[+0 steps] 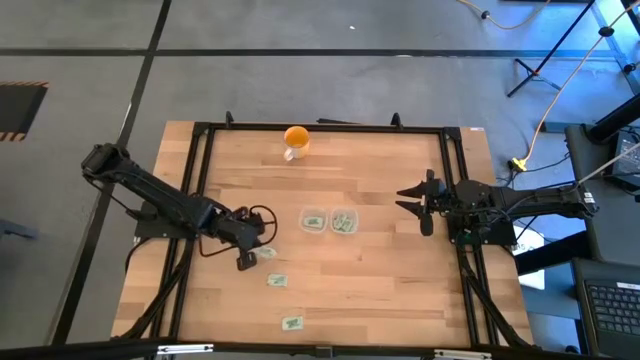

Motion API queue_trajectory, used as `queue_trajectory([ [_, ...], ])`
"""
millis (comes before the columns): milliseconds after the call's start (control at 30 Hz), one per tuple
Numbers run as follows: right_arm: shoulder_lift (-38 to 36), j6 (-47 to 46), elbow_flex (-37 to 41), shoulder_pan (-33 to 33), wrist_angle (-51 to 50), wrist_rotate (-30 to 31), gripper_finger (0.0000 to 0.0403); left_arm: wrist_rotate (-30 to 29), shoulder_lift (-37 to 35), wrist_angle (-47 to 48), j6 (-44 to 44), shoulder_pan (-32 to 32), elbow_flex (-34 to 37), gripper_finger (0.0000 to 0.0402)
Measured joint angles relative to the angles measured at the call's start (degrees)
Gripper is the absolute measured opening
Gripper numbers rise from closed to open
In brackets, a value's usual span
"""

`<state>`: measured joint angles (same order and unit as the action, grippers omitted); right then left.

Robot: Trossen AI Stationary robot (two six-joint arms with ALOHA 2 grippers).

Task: Pick and place items into bin
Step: Put the stevia packet into the left transparent bin

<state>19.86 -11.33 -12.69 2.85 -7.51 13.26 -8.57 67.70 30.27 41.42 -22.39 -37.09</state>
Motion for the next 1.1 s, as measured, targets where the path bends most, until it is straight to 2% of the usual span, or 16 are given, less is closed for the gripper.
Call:
queue_trajectory([
  [267, -0.02, 0.23, -0.02, 0.02, 0.44, 0.02, 0.0148, -10.61, -2.63, -15.99, -14.67, 3.78, -0.36, 0.0002],
  [400, -0.02, 1.21, -0.02, 0.0, 0.8, 0.04, 0.0148, -12.21, -2.48, -25.87, -21.93, 7.62, -0.38, 0.0002],
  [567, 0.0, 1.26, -0.02, 0.01, 0.99, 0.04, 0.0148, -8.24, -1.38, -33.12, -27.31, 12.68, -0.49, 0.0002],
  [833, 0.0, 1.31, 0.0, 0.0, 1.27, 0.04, 0.0148, -0.88, 5.52, -33.58, -27.38, 19.71, -0.47, 0.0002],
  [1100, 0.0, 1.31, -0.02, 0.0, 1.27, 0.04, 0.0148, 3.35, 12.36, -36.4, -27.22, 22.78, -0.44, 0.0002],
])
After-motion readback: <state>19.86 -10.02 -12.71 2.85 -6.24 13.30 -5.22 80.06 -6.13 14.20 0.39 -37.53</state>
